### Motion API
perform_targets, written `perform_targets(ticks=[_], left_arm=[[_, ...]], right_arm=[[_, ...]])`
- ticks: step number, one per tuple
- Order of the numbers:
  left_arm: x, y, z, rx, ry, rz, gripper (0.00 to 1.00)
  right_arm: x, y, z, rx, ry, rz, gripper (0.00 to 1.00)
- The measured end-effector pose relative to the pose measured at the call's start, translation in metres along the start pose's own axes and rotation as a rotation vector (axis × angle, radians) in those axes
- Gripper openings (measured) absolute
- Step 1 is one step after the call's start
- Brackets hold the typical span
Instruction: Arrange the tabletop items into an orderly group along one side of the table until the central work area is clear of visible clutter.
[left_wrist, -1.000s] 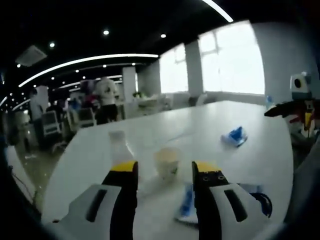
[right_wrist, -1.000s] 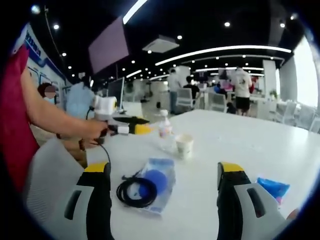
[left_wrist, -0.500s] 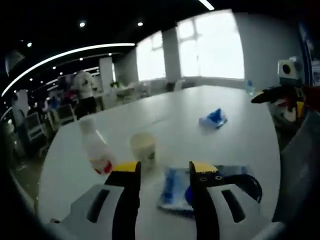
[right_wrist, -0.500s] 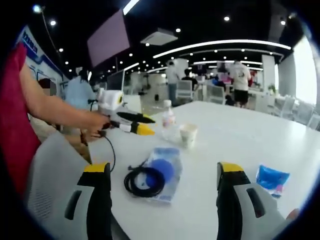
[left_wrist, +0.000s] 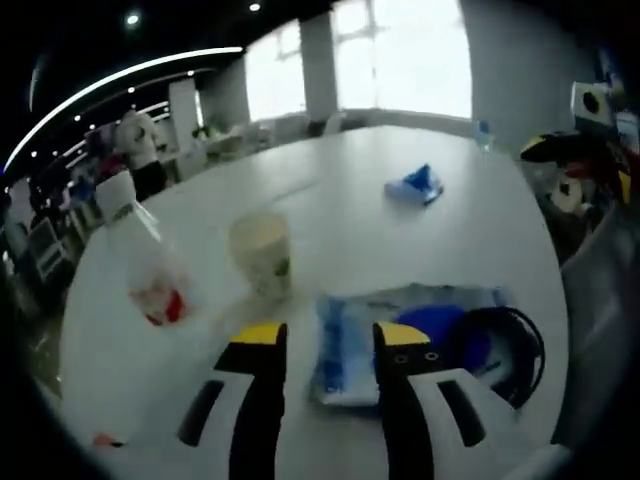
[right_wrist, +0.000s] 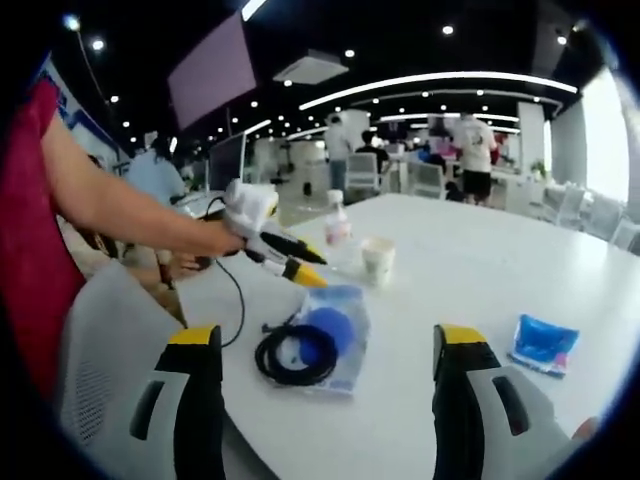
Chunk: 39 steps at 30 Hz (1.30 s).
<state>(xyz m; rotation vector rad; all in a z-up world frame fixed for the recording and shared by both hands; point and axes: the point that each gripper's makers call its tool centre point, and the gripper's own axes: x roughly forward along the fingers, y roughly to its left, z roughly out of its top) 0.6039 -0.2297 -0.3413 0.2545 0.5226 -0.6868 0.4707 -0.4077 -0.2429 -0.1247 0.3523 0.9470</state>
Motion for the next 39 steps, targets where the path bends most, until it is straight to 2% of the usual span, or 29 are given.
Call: perform_targets(ticks=[7,13,20,23,27,31,39], left_arm=[[0.015,0.000,-0.011,-0.008,0.063,-0.034,0.23],[0.023,-0.002,-0.019,-0.015,0.095,-0.052,0.22],[0.028,-0.003,-0.028,-0.020,0.152,-0.068,0.07],[0.029,-0.003,-0.029,-0.018,0.157,-0.069,0.06],[0.027,-0.007,-0.030,-0.015,0.160,-0.058,0.01],[0.024,-0.007,-0.031,-0.020,0.154,-0.031,0.00],[0.012,0.003,-0.040,-0.116,0.164,0.071,0.00]], right_arm=[[-0.001,-0.002,-0.003,0.017,0.004,-0.021,0.86],[0.000,-0.003,-0.004,0.026,0.007,-0.028,0.85],[0.001,-0.002,-0.008,0.033,0.019,-0.033,0.85],[0.001,-0.001,-0.008,0.033,0.021,-0.032,0.85],[0.003,-0.001,-0.010,0.035,0.027,-0.029,0.85],[0.005,-0.001,-0.011,0.036,0.034,-0.023,0.85],[0.016,-0.003,-0.024,0.063,0.093,-0.017,0.81]])
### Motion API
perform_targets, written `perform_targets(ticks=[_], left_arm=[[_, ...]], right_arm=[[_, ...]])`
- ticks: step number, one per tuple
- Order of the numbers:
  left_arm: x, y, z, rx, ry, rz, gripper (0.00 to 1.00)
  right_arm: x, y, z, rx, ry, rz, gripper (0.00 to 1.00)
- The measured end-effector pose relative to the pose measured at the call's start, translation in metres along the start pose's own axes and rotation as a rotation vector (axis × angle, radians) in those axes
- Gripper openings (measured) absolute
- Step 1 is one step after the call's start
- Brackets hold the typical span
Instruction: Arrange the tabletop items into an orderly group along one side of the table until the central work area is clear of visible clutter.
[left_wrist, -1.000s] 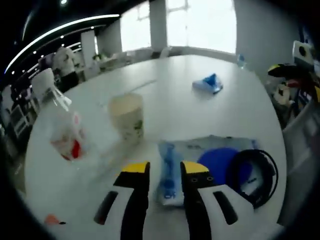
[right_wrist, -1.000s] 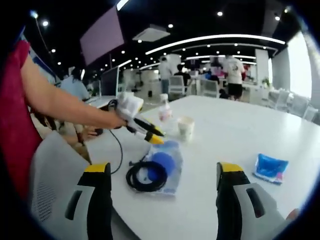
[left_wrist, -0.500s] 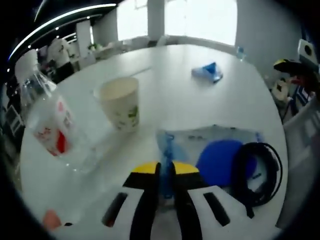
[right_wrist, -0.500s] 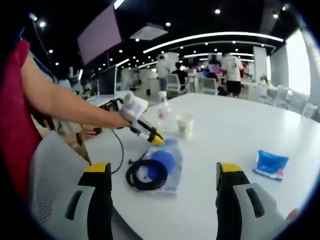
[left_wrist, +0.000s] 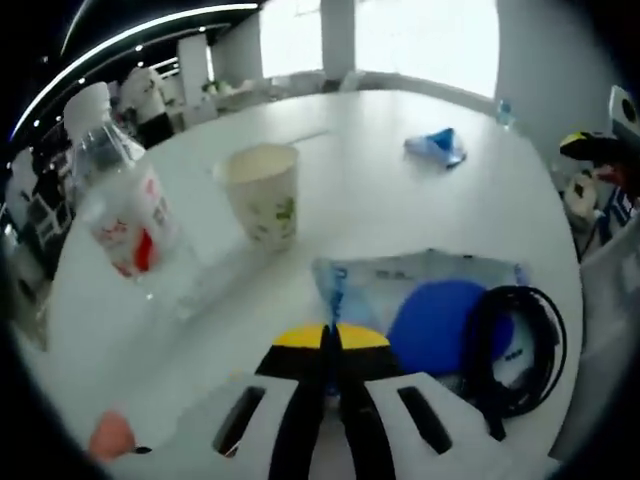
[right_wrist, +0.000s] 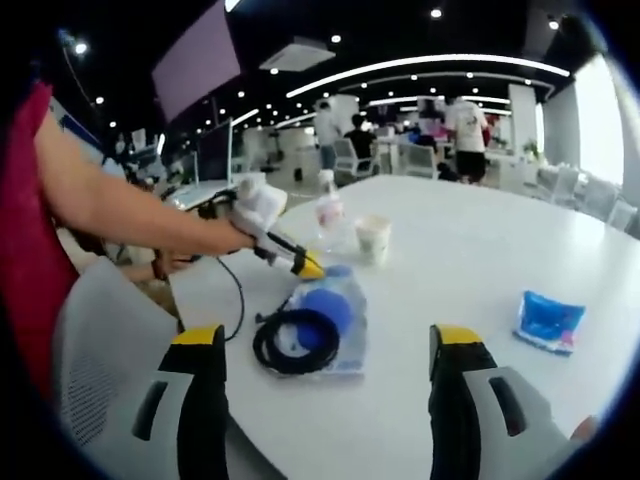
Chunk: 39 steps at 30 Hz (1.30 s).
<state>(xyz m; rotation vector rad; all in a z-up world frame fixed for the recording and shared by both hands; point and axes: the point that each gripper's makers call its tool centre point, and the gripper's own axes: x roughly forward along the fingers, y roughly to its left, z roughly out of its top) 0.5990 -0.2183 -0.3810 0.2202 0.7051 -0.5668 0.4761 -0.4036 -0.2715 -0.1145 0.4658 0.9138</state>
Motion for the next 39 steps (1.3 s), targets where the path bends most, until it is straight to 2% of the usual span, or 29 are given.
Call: perform_targets(ticks=[5,10,13,14,16,21,24,30,32,35,39], left_arm=[[-0.010,0.004,-0.009,-0.064,-0.003,0.043,0.00],[-0.017,0.005,-0.016,-0.098,-0.007,0.063,0.00],[-0.019,0.005,-0.018,-0.108,-0.012,0.072,0.00],[-0.019,0.005,-0.018,-0.116,-0.013,0.074,0.00],[-0.019,0.005,-0.018,-0.127,-0.014,0.077,0.00],[-0.020,0.006,-0.018,-0.131,-0.016,0.083,0.00],[-0.020,0.005,-0.019,-0.136,-0.018,0.087,0.00],[-0.021,0.006,-0.020,-0.155,-0.022,0.088,0.00],[-0.022,0.006,-0.020,-0.153,-0.022,0.089,0.00],[-0.022,0.006,-0.021,-0.158,-0.023,0.087,0.00],[-0.022,0.006,-0.021,-0.158,-0.022,0.088,0.00]], right_arm=[[0.006,-0.001,-0.004,0.006,0.022,0.009,0.79],[0.011,-0.003,-0.012,0.048,0.066,0.025,0.73],[0.014,-0.008,-0.025,0.089,0.147,0.017,0.61],[0.015,-0.013,-0.033,0.133,0.197,0.005,0.54],[0.019,-0.016,-0.040,0.214,0.239,0.010,0.44],[0.032,-0.016,-0.047,0.360,0.267,0.013,0.36],[0.040,-0.017,-0.053,0.478,0.277,-0.003,0.30],[0.056,-0.018,-0.068,0.554,0.312,-0.030,0.27],[0.061,-0.018,-0.069,0.606,0.302,-0.038,0.26],[0.065,-0.027,-0.071,0.671,0.281,-0.099,0.23],[0.068,-0.031,-0.075,0.756,0.270,-0.122,0.20]])
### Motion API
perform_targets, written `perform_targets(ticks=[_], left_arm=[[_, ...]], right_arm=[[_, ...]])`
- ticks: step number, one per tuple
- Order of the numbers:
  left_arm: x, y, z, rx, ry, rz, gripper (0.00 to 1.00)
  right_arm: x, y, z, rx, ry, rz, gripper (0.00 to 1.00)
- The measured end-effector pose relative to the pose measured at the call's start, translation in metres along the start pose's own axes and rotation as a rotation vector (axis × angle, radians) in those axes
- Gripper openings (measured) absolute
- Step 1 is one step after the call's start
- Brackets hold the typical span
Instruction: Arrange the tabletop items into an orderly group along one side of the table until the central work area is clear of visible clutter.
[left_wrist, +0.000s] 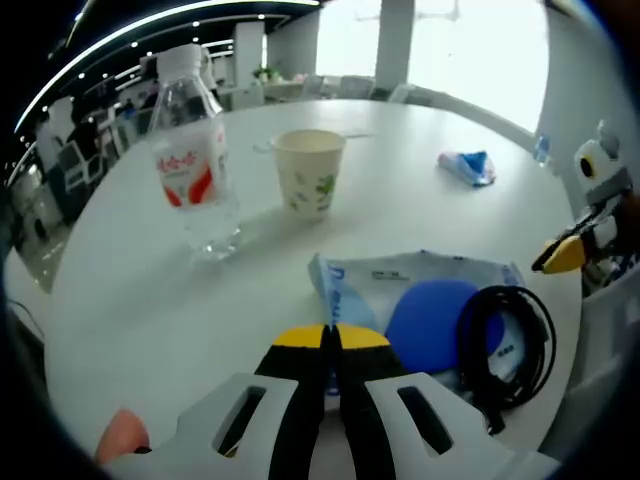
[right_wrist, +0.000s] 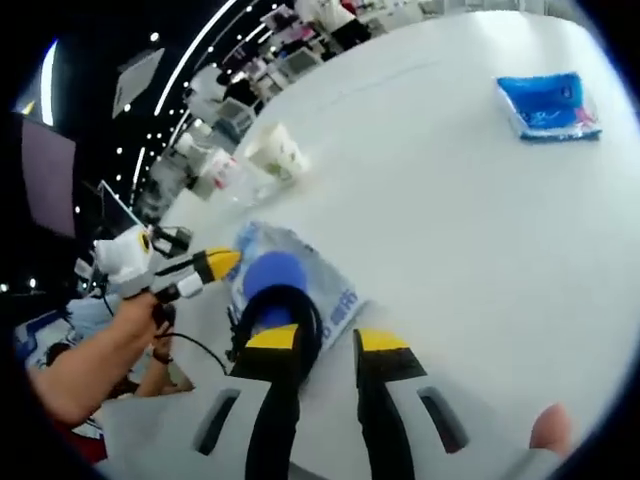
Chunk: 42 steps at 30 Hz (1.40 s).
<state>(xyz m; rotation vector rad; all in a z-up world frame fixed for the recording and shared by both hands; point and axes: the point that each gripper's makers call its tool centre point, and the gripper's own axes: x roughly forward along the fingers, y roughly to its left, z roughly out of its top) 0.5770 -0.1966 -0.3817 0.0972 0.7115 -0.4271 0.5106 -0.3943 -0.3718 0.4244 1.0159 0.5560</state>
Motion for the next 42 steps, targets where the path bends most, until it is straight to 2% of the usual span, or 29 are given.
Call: perform_targets(ticks=[6,12,18,24,26,29,37,42], left_arm=[[0.000,0.000,0.000,-0.003,-0.004,0.000,0.00],[0.000,0.000,-0.001,-0.010,-0.006,-0.001,0.00],[-0.001,0.000,-0.002,-0.024,-0.012,-0.004,0.00],[-0.001,0.000,-0.003,-0.032,-0.013,-0.003,0.00],[0.000,0.000,-0.003,-0.034,-0.012,-0.003,0.00],[-0.001,-0.001,-0.003,-0.033,-0.011,-0.003,0.00],[-0.004,-0.003,-0.001,-0.034,-0.004,-0.002,0.00],[-0.006,-0.006,0.003,-0.025,-0.019,-0.014,0.00]], right_arm=[[0.007,-0.003,-0.006,0.048,0.008,-0.012,0.17],[0.014,-0.006,-0.003,0.080,-0.009,-0.036,0.09],[0.021,-0.009,-0.003,0.143,-0.016,-0.035,0.11],[0.023,-0.009,-0.006,0.149,-0.008,-0.046,0.09],[0.025,-0.006,-0.011,0.161,0.017,-0.032,0.07],[0.029,-0.005,-0.016,0.127,0.028,-0.045,0.07],[0.028,-0.005,-0.012,0.063,0.050,-0.056,0.03],[0.026,-0.007,-0.010,0.040,0.064,-0.060,0.03]])
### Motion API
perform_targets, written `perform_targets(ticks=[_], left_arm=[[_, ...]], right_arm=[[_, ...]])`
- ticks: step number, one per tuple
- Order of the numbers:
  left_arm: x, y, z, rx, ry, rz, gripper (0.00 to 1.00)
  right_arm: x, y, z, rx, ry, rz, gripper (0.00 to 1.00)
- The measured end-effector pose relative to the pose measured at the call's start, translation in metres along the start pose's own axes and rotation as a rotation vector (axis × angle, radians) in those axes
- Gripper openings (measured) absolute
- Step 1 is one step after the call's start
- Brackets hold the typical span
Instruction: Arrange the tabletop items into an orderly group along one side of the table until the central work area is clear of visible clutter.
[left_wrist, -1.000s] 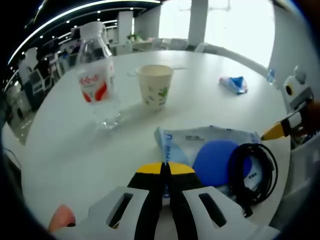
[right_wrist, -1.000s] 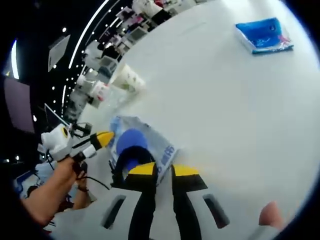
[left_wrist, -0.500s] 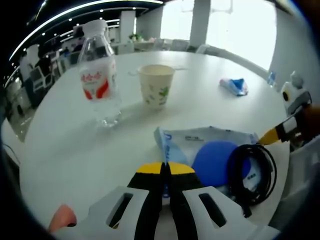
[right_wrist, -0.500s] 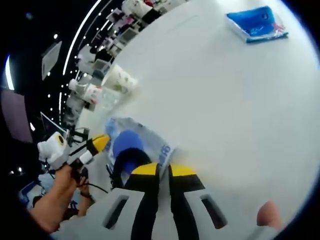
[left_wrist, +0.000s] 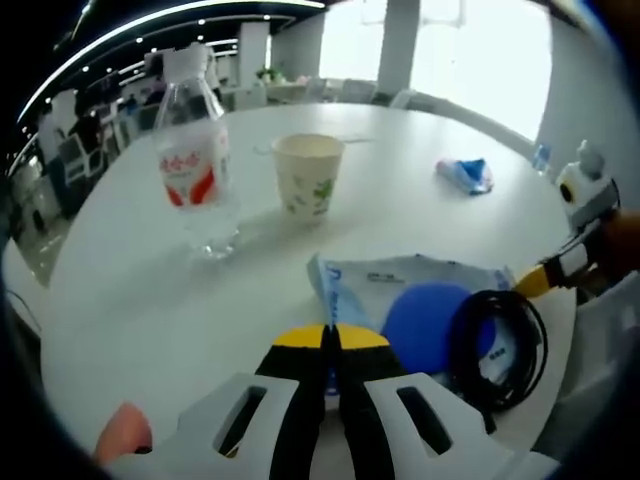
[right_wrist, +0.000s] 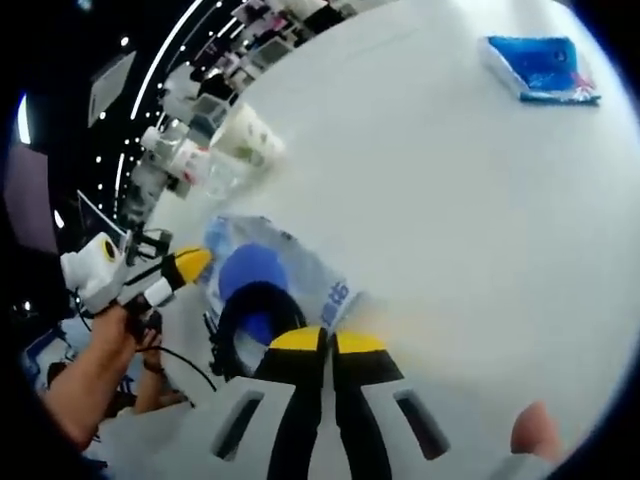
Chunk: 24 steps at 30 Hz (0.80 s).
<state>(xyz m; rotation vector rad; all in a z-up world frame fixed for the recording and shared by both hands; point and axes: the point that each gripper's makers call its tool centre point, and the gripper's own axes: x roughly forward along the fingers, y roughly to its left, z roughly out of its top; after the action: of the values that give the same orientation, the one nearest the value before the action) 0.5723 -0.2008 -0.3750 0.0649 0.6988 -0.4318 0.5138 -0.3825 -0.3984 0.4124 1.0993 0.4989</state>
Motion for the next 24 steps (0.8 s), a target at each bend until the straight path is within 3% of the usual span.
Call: perform_targets(ticks=[14,24], left_arm=[[0.008,-0.026,0.015,0.018,0.006,-0.044,0.00],[0.024,-0.059,0.032,0.076,0.019,-0.091,0.00]], right_arm=[[-0.023,-0.021,0.030,-0.014,-0.012,-0.018,0.01],[-0.043,-0.048,0.057,-0.028,-0.037,-0.059,0.01]])
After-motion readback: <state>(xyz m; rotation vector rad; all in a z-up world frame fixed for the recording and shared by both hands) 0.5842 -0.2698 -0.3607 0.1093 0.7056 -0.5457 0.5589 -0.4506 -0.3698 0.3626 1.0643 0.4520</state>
